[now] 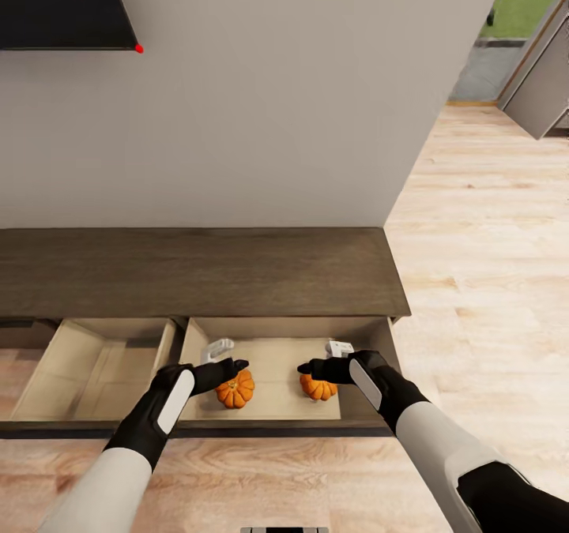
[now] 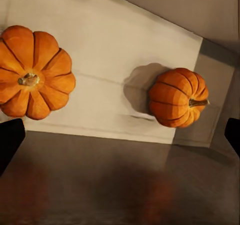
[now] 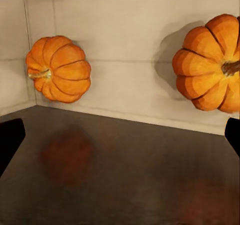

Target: Place each of the two pumpkins and all three candles from the living room inside a cabinet in the living room (use any cabinet), then make sure every cabinet is closed, and position the cauldron so it is next to a table in the living room.

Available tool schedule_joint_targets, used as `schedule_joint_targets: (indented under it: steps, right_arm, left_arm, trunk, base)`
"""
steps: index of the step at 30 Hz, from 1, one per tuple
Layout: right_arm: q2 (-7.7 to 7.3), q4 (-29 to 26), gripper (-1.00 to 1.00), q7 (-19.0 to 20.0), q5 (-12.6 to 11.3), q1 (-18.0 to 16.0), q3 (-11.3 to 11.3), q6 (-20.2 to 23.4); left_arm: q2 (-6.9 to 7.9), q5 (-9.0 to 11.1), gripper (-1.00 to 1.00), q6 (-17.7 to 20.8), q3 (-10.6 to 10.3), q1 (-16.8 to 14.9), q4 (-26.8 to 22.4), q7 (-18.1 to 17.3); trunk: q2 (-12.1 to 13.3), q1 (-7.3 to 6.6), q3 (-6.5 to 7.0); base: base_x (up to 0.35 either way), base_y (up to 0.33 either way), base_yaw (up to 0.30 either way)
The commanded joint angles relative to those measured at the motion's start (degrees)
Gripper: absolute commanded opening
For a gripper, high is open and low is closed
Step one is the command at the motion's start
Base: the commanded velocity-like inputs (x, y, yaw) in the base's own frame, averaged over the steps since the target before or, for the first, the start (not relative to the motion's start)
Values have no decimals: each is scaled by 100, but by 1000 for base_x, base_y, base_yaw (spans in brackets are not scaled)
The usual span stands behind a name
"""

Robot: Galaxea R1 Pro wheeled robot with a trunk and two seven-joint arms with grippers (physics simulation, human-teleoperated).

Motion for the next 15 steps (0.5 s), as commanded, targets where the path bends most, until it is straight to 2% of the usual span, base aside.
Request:
schedule_joint_targets:
  steps: [1,7,8,10,12,15]
  right_arm:
    - [-2,-30,100,0,-1,2,-3,1]
    - [-42,-270,100,2,1,41,-9,-46]
    - [-79,-322,100,3,1,64,-8,-63]
    - [-283,-738,100,11,2,212,-3,-126]
    - [-381,-1127,100,7,5,374,-5,-146]
    - [-427,-1460,100,0,7,539,-3,-141]
  left_arm:
    - [2,4,100,87,-2,58,-213,0]
    - [4,0,100,303,0,209,-636,0]
    - [4,2,100,312,2,221,-658,0]
    - [4,10,100,321,6,286,-715,0]
    - [4,14,100,307,7,338,-766,0]
    - [1,12,100,298,8,449,-976,3]
  trunk:
    - [0,0,0]
    - [0,0,0]
    - [0,0,0]
    - [0,0,0]
    - [0,0,0]
    - [0,0,0]
  base:
    - [-293,0,0]
    - [-120,0,0]
    - [-43,0,0]
    - [-22,0,0]
    - [-11,0,0]
    - [-6,0,0]
